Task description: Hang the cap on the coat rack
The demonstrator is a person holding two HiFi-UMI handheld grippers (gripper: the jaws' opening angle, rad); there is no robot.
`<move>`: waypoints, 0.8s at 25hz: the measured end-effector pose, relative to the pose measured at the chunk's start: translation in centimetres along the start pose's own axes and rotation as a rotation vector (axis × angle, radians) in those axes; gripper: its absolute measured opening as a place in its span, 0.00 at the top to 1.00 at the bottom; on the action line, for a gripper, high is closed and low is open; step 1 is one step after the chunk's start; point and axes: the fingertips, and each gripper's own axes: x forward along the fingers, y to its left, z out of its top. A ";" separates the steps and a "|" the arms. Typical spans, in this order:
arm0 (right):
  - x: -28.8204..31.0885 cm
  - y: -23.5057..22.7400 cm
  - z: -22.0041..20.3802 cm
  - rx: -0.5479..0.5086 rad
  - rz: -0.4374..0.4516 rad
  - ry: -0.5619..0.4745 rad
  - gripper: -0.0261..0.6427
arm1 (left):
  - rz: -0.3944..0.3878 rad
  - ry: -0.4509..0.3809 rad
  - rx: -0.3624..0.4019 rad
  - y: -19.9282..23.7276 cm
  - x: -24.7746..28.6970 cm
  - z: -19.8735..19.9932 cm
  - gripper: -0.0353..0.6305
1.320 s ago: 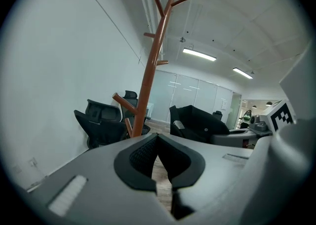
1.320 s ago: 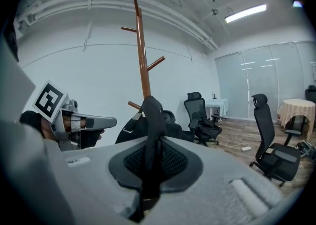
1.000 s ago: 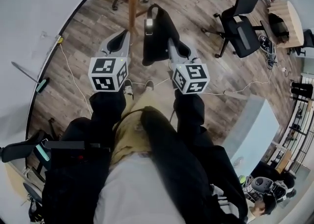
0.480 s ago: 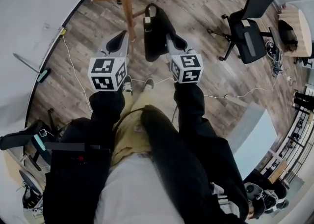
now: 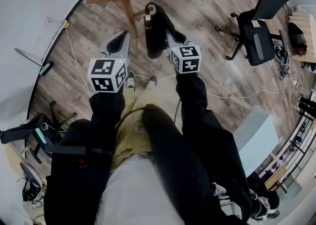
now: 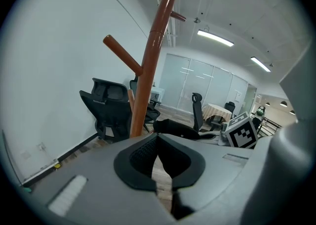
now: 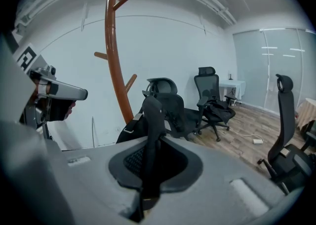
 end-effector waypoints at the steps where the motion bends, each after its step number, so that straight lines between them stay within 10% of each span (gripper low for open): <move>1: 0.4 -0.3 -0.3 0.005 0.005 0.010 0.93 | 0.003 0.005 -0.001 0.0 0.2 -0.1 0.95; 20: 3.2 0.0 -4.6 0.094 0.012 0.156 0.71 | 0.030 -0.001 0.004 0.7 -0.8 0.2 0.95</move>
